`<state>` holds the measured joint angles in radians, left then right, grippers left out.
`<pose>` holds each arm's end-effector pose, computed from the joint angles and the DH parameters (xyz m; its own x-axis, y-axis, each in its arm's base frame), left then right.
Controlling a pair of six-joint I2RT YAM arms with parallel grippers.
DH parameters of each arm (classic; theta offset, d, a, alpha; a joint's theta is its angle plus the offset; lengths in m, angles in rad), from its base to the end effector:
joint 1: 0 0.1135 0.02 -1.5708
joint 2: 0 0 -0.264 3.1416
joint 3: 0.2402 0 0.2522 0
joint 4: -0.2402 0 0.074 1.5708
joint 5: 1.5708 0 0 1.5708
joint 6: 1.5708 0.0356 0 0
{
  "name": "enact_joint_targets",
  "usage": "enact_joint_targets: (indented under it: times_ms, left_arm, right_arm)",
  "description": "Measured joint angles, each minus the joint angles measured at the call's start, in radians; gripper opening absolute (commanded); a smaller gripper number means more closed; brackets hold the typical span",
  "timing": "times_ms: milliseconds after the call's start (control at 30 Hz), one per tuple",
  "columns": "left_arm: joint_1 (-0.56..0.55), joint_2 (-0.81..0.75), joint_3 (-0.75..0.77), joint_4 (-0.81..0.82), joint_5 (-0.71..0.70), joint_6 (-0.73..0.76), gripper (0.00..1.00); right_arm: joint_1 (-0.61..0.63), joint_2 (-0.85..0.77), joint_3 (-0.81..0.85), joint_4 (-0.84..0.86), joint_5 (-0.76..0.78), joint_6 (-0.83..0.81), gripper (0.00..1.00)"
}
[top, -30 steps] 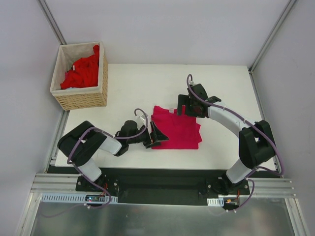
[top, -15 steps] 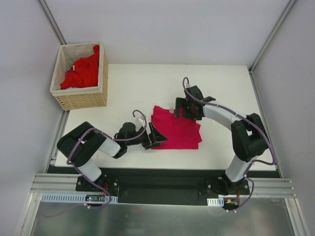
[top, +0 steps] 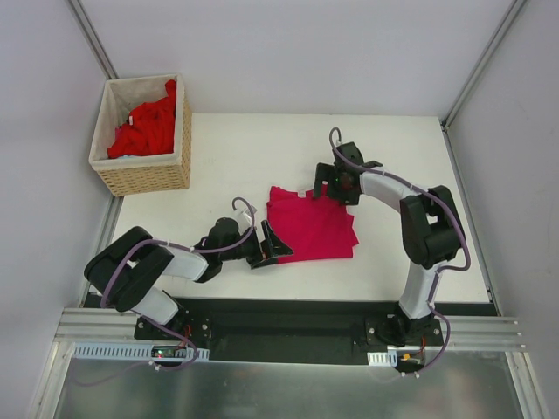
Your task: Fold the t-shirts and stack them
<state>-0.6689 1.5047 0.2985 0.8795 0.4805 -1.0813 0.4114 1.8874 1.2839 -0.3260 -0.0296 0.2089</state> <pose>0.1827 -0.1654 0.1356 -0.9068 -0.2808 -0.3144 0.1978 0.3751 -0.9056 0.3694 0.1623 0.1869 -0.8048 -0.1249 -0.5803 -0.2546 0.9558 0.1473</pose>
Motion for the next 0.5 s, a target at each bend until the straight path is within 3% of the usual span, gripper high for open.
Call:
enact_joint_targets:
  times_ms: [333, 500]
  left_arm:
    - [0.0, 0.0, 0.004, -0.007, 0.0, 0.002, 0.99]
    - [-0.002, -0.01, 0.009, -0.029, 0.0, 0.008, 0.99]
  right_arm:
    - [-0.021, -0.01, 0.019, -0.007, -0.008, -0.001, 0.99]
    - [0.014, -0.139, 0.012, -0.041, 0.018, -0.002, 1.0]
